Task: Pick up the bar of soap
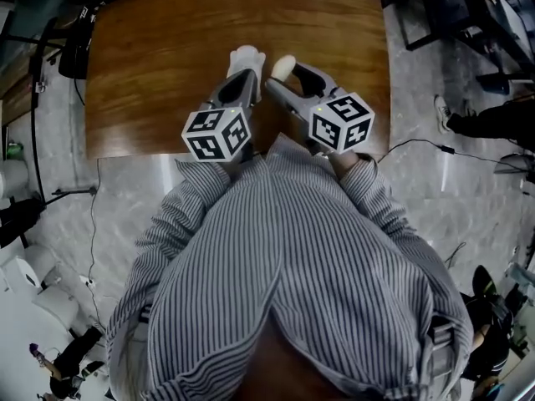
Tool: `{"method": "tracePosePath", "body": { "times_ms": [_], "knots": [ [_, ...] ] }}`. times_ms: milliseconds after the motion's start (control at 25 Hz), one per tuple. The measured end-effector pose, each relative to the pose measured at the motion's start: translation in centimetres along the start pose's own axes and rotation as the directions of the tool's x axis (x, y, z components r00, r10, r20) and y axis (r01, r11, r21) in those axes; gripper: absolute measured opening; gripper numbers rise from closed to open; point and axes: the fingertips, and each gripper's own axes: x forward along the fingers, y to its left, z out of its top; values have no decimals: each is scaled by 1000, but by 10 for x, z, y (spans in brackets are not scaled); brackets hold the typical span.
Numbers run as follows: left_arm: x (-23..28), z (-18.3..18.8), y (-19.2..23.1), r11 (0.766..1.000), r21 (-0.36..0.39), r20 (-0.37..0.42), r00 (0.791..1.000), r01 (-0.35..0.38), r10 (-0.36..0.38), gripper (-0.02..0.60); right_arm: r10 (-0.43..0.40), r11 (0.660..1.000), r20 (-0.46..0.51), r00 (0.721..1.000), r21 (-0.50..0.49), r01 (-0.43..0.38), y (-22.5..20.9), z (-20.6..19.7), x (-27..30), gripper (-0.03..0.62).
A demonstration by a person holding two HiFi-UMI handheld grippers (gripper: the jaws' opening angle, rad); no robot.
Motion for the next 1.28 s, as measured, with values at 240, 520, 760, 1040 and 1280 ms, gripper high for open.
{"method": "tracePosePath", "body": {
  "times_ms": [240,520,760,1040,1280],
  "knots": [
    [-3,0,3,1000,-4,-8,1000,0,0,6,17,1000,-7,1000,-5,-17,9,1,6,253],
    [-3,-1,1,1000,6,-13,1000,-5,5,6,-10,1000,-21,1000,-28,9,5,-2,6,253],
    [-6,3,-2,1000,11,9,1000,-18,18,6,-46,998,26,999,-47,47,-3,7,2,253],
    [-12,9,1,996,77,26,999,-42,40,6,-36,995,35,999,-89,39,2,11,6,253],
    [-14,6,-1,992,122,23,999,-41,39,6,-14,995,19,1000,-103,16,7,6,10,253]
  ]
}}
